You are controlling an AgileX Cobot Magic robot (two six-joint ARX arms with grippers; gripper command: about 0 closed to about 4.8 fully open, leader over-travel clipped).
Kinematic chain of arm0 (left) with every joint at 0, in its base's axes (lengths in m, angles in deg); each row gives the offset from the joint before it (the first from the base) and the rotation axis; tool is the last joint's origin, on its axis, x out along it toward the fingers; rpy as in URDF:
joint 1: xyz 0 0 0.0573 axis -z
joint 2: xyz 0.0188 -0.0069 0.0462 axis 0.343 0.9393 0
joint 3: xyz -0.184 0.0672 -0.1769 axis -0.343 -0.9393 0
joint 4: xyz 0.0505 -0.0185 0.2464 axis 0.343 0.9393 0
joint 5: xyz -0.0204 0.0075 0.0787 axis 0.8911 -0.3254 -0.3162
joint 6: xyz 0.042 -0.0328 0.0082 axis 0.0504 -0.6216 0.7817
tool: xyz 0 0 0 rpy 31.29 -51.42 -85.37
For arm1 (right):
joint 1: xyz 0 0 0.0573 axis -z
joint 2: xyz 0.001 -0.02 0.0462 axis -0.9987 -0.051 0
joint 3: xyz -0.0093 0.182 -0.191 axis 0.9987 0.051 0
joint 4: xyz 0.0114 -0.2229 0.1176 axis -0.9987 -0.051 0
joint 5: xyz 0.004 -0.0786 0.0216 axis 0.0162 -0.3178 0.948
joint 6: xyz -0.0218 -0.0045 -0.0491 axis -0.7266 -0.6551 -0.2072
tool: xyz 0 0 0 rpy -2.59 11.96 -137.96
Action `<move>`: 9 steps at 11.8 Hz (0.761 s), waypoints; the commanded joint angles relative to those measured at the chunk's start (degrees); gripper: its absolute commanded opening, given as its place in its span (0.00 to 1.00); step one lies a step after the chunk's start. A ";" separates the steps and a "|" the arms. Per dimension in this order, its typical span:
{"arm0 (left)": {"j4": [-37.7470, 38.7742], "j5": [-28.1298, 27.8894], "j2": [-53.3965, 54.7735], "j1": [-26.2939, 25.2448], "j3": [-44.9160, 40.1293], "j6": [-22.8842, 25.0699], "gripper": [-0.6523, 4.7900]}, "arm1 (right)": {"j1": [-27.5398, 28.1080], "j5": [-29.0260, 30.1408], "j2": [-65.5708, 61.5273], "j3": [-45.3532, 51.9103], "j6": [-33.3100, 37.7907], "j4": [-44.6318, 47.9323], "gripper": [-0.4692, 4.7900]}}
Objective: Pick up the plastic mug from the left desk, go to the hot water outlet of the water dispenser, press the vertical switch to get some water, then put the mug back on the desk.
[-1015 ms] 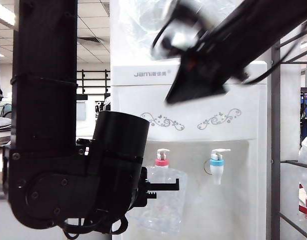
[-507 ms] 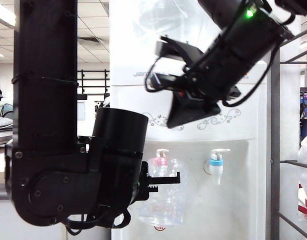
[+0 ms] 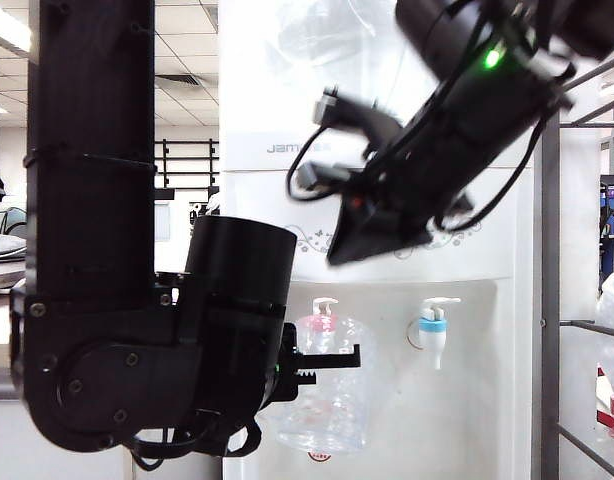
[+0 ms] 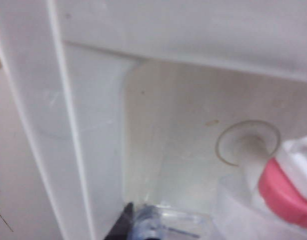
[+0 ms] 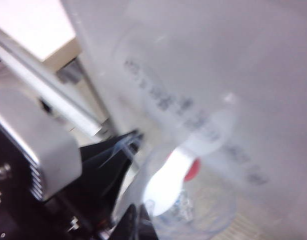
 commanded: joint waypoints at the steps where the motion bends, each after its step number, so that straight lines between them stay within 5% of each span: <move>1: 1.79 -0.77 -0.70 -0.11 0.50 -0.63 0.11 | -0.11 -1.03 -1.36 -1.29 1.27 0.63 0.09; 9: 3.78 -0.77 -0.70 -0.11 0.48 -0.63 0.11 | -0.07 -1.60 -4.42 -5.90 4.46 -5.86 0.09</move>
